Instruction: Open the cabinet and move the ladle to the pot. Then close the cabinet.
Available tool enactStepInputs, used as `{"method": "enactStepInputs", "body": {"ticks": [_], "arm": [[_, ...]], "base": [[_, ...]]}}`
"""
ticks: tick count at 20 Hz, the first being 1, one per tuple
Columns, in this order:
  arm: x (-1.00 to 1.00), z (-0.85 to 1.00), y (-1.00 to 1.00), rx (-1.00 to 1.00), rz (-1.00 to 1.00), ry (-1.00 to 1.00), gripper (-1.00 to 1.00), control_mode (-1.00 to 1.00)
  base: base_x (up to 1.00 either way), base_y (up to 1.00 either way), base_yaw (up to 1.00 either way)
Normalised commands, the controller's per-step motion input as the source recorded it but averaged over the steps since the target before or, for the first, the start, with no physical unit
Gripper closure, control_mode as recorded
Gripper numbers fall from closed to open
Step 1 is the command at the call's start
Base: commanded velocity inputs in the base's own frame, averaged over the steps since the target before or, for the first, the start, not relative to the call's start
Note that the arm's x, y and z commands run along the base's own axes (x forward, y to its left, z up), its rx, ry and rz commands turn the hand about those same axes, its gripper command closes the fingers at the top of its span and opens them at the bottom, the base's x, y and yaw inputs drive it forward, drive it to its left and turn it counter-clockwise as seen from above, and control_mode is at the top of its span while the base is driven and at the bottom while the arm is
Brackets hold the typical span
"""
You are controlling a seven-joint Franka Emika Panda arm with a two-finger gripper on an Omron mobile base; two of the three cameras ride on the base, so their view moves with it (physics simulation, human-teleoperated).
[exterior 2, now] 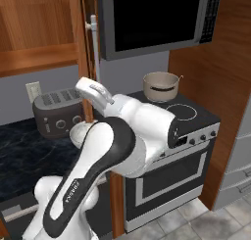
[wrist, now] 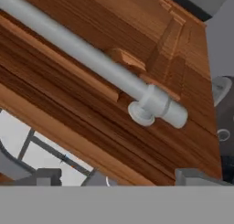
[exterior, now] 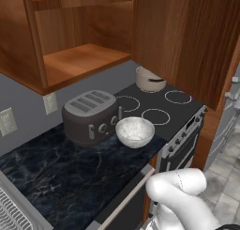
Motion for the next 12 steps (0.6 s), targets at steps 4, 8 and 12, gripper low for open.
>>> {"method": "enactStepInputs", "body": {"ticks": [4,8,12], "arm": [[-0.13,-0.02,1.0,0.0,-0.48,-0.34,-1.0,-1.0],[0.39,-0.02,1.0,0.0,-0.53,-0.23,-1.0,-1.0],[0.56,0.0,1.0,0.0,-0.42,-0.23,-1.0,-1.0]], "base": [[0.0,0.0,0.0],[0.0,0.0,0.0],[0.0,0.0,0.0]]}}
